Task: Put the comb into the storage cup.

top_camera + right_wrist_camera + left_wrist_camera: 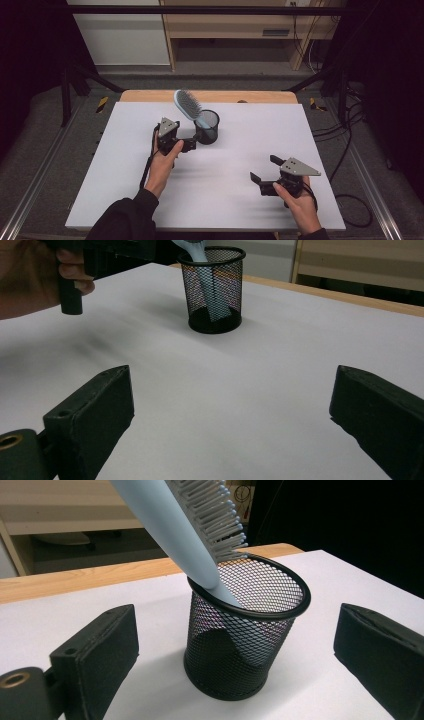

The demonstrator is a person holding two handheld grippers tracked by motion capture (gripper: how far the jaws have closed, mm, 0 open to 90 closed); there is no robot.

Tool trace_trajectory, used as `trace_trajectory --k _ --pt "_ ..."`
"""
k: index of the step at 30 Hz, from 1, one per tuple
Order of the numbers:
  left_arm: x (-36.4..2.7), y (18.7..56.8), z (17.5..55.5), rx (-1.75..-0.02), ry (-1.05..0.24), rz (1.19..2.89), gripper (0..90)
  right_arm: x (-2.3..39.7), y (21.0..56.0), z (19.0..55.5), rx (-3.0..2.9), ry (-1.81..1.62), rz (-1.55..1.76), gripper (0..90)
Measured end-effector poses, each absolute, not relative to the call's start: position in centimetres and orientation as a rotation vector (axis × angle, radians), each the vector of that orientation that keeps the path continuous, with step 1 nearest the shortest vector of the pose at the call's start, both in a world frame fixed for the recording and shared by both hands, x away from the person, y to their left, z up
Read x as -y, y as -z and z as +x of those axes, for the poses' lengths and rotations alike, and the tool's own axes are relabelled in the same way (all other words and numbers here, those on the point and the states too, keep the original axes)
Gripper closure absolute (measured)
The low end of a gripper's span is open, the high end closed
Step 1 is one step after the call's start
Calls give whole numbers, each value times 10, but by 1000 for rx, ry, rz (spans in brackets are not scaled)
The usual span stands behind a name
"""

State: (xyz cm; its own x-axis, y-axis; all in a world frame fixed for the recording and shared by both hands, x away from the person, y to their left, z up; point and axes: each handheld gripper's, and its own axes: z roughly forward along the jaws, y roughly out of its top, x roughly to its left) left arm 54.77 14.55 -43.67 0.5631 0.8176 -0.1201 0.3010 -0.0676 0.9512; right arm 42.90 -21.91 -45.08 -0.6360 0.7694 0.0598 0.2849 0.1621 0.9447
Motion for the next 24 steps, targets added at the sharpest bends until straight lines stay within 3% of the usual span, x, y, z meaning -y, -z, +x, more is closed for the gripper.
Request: trace_trajectory --k 24 --pt "-149 434 533 -933 -521 1620 40 219 451 429 -2010 -1485 1001 38"
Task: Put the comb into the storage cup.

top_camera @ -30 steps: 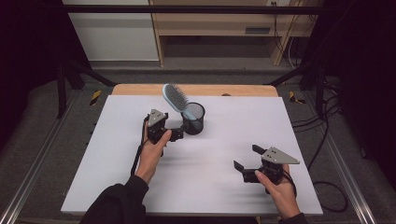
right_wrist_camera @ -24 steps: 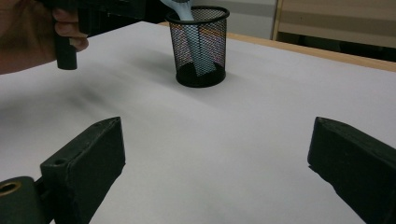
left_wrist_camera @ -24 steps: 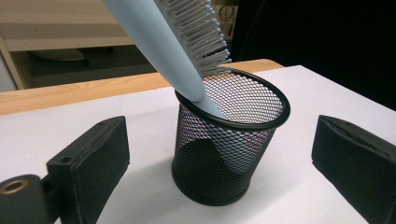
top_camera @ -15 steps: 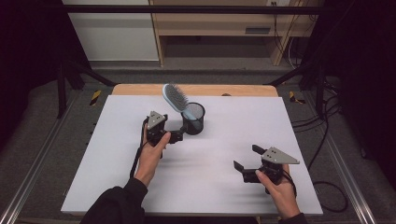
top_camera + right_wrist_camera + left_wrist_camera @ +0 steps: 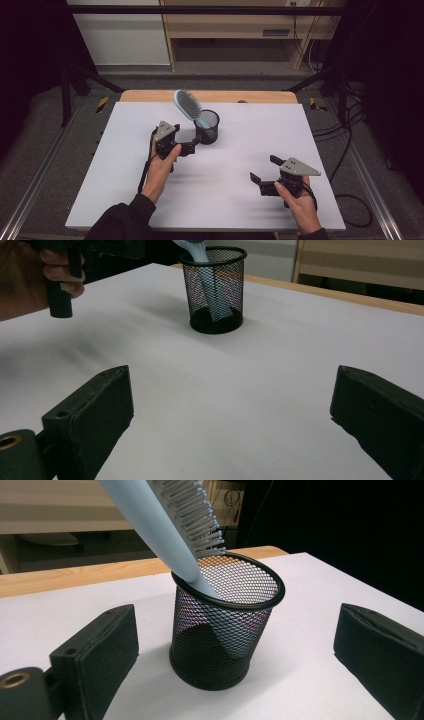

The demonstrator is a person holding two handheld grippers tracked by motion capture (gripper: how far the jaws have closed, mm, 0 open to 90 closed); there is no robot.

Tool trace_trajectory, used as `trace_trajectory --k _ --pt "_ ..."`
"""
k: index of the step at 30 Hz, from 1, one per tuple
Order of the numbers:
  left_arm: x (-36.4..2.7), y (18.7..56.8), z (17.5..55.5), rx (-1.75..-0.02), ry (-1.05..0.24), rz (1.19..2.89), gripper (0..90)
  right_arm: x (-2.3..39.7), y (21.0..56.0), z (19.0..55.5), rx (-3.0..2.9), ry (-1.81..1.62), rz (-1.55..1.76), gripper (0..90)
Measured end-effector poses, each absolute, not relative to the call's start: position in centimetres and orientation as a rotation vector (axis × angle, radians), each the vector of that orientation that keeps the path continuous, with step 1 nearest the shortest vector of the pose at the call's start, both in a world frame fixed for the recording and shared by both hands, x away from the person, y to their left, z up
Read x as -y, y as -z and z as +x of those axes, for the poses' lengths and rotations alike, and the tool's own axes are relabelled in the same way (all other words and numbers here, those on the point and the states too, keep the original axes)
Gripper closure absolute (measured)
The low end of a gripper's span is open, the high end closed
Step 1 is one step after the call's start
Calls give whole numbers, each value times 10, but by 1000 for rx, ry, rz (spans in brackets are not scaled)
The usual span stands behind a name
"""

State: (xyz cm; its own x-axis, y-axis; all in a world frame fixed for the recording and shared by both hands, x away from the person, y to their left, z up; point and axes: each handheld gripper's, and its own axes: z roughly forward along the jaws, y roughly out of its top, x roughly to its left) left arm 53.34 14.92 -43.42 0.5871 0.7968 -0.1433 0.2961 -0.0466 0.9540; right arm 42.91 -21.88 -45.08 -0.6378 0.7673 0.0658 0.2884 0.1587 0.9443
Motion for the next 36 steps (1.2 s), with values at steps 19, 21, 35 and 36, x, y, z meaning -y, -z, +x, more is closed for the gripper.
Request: trace_trajectory --k 19,21,35,36 --pt "-184 422 521 -960 -546 1559 37 217 452 429 -2024 -1499 999 34" --pt "-189 420 519 -962 -553 1553 36 217 452 429 -2025 -1501 1000 34" --pt "-224 412 506 -983 -591 1512 36 217 452 430 -2029 -1508 1003 33" --pt "-227 410 505 -979 -600 1512 36 217 452 430 -2028 -1509 1004 33"
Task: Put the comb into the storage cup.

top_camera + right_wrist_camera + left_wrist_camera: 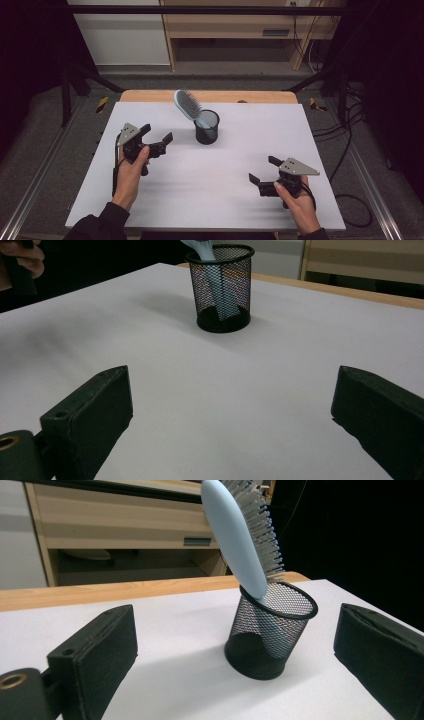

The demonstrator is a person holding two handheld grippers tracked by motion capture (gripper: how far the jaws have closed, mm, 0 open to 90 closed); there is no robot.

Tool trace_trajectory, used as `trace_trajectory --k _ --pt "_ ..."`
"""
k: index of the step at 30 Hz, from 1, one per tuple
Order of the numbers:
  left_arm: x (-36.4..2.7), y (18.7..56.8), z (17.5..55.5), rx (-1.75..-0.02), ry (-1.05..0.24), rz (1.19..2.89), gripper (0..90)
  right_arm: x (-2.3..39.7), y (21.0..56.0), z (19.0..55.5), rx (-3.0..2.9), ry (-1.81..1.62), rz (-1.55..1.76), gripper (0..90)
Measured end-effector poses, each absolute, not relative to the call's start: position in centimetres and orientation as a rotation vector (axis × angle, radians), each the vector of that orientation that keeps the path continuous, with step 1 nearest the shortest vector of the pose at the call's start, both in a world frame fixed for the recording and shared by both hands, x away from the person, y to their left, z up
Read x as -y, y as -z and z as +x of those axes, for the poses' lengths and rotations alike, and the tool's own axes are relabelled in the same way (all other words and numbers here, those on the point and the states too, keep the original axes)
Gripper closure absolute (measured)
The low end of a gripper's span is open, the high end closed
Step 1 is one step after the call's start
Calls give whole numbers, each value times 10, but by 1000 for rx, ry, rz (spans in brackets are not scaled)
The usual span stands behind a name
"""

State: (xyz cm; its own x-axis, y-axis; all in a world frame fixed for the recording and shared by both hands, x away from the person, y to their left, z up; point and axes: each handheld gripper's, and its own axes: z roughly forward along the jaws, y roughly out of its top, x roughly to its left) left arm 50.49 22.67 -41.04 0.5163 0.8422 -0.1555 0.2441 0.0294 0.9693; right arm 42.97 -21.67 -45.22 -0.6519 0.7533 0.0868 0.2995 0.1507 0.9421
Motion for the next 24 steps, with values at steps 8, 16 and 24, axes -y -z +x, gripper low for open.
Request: trace_trajectory --k 8,16,24 --pt "-242 402 501 -965 -660 1531 32 216 452 430 -2038 -1514 997 31" --pt "-257 395 491 -965 -690 1522 32 217 451 428 -2019 -1517 995 31" --pt "-275 392 478 -972 -722 1520 30 217 450 429 -2019 -1514 993 31"
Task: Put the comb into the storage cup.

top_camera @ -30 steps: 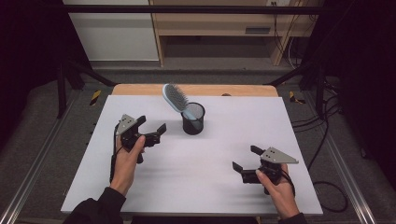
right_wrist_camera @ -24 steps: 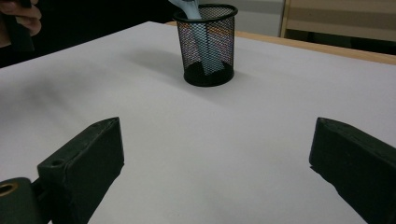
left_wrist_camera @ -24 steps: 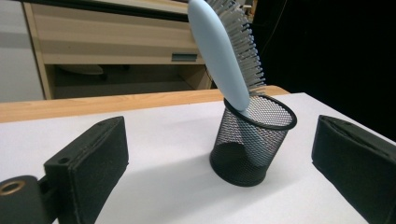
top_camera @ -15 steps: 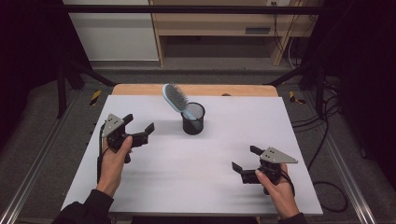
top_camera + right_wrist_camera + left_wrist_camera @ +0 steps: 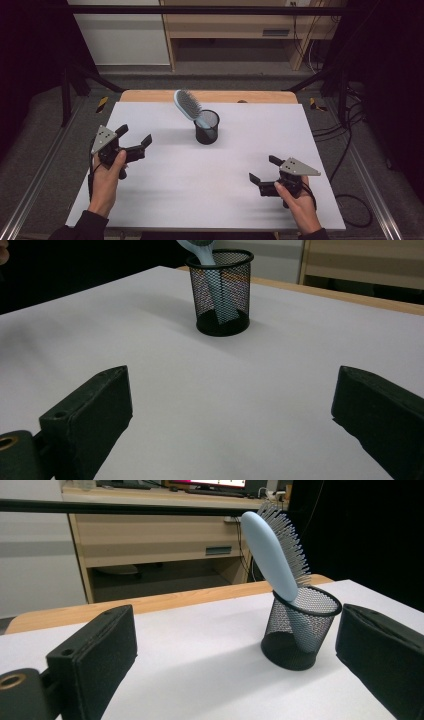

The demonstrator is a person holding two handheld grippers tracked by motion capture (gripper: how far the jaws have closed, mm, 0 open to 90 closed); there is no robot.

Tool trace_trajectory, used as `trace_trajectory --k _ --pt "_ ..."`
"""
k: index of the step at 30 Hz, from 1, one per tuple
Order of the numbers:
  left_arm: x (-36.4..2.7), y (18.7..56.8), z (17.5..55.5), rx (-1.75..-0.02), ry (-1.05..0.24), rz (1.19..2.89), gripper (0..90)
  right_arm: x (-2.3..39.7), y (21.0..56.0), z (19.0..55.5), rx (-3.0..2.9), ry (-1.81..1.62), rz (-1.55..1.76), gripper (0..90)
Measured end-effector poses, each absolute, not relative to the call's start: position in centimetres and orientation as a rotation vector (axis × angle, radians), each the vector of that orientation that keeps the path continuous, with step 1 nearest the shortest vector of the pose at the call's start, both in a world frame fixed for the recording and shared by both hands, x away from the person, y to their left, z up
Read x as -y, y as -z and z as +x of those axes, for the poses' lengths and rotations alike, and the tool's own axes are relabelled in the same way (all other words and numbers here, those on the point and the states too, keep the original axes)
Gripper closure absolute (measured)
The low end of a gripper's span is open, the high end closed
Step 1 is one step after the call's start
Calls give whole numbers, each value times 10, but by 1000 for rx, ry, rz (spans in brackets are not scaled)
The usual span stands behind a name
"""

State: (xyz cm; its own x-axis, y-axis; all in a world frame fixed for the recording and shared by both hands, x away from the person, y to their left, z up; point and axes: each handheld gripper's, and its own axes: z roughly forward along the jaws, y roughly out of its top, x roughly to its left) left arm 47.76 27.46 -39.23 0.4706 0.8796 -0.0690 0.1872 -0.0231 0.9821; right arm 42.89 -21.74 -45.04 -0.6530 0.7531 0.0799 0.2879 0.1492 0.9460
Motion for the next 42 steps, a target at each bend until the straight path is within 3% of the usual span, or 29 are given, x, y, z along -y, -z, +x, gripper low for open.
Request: trace_trajectory --k 19,42 --pt "-306 392 450 -992 -776 1524 29 227 450 430 -2004 -1492 988 34" --pt "-334 421 431 -1027 -822 1502 29 248 451 434 -1924 -1428 1013 40"
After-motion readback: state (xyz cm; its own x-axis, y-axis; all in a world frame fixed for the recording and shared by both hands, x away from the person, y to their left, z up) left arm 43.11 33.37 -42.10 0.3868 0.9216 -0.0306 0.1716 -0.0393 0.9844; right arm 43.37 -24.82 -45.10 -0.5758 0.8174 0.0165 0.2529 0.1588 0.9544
